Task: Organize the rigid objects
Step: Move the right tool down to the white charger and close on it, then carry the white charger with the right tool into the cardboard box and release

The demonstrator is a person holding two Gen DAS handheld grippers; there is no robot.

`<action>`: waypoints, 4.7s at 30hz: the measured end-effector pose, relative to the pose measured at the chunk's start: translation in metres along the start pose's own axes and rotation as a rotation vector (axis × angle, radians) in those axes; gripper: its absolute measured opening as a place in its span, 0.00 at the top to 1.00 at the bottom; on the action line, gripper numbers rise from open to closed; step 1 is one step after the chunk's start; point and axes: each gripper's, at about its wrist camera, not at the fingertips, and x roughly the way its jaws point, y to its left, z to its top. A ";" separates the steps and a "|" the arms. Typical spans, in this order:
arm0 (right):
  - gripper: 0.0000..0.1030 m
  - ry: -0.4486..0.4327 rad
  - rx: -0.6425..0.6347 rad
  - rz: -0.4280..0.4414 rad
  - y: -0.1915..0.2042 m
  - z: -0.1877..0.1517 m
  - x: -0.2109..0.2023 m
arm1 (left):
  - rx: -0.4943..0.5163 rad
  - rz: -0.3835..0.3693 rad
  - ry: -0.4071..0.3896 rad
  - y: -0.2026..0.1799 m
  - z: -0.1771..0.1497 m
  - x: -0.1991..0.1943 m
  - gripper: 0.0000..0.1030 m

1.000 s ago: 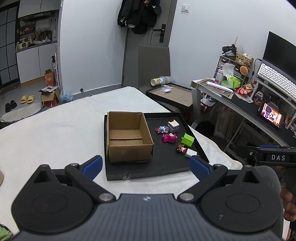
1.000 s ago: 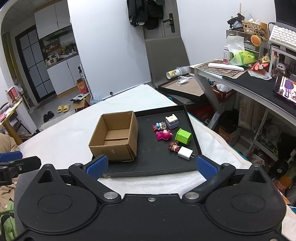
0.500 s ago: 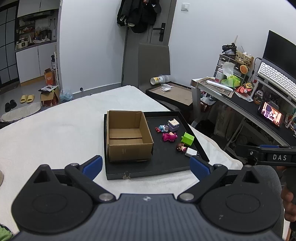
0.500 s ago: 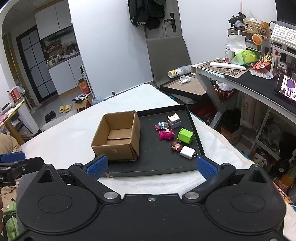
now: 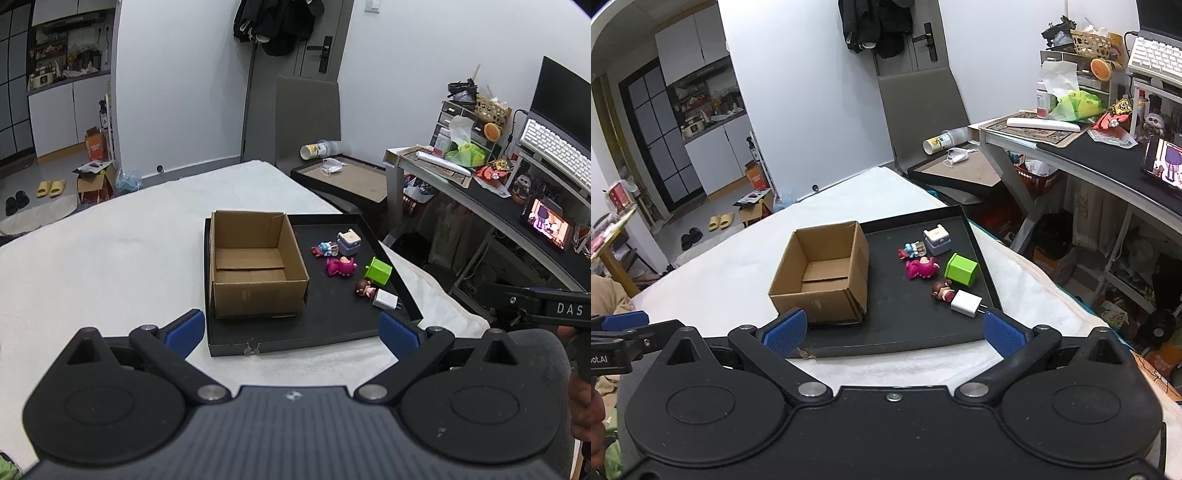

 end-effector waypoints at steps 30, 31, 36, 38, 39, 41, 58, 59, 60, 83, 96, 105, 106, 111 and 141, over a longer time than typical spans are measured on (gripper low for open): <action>0.04 0.081 0.041 -0.042 -0.017 0.022 0.103 | -0.139 -0.026 0.102 0.065 0.038 0.095 0.05; 0.05 0.089 0.042 -0.044 -0.018 0.022 0.107 | -0.143 -0.025 0.108 0.066 0.038 0.098 0.05; 0.07 0.112 0.069 -0.076 -0.029 0.024 0.122 | -0.160 -0.020 0.132 0.072 0.042 0.112 0.06; 0.11 0.137 0.079 -0.078 -0.034 0.024 0.130 | -0.172 -0.015 0.142 0.075 0.043 0.119 0.06; 0.14 0.152 0.083 -0.078 -0.037 0.024 0.134 | -0.178 -0.013 0.147 0.077 0.043 0.121 0.06; 0.18 0.176 0.087 -0.081 -0.042 0.024 0.142 | -0.188 -0.008 0.158 0.080 0.044 0.127 0.07; 0.34 0.365 0.091 -0.097 -0.073 0.026 0.216 | -0.251 0.053 0.269 0.098 0.052 0.184 0.32; 0.34 0.376 0.084 -0.096 -0.074 0.026 0.219 | -0.261 0.057 0.276 0.099 0.052 0.187 0.34; 0.34 0.389 0.074 -0.095 -0.073 0.025 0.223 | -0.271 0.062 0.283 0.101 0.052 0.190 0.37; 0.36 0.599 -0.142 -0.144 -0.080 0.026 0.305 | -0.368 0.064 0.411 0.122 0.046 0.256 0.66; 0.42 0.678 -0.352 -0.138 -0.074 0.018 0.345 | -0.396 0.068 0.411 0.128 0.042 0.264 0.76; 0.56 0.698 -0.388 -0.095 -0.077 0.017 0.355 | -0.419 0.051 0.406 0.131 0.041 0.266 0.76; 0.57 0.703 -0.393 -0.095 -0.077 0.016 0.355 | -0.420 0.047 0.405 0.131 0.041 0.265 0.76; 0.60 0.697 -0.369 -0.081 -0.076 0.017 0.343 | -0.414 0.029 0.389 0.131 0.040 0.259 0.76; 0.63 0.473 -0.349 -0.001 -0.004 0.093 0.267 | -0.392 -0.023 0.341 0.134 0.039 0.242 0.85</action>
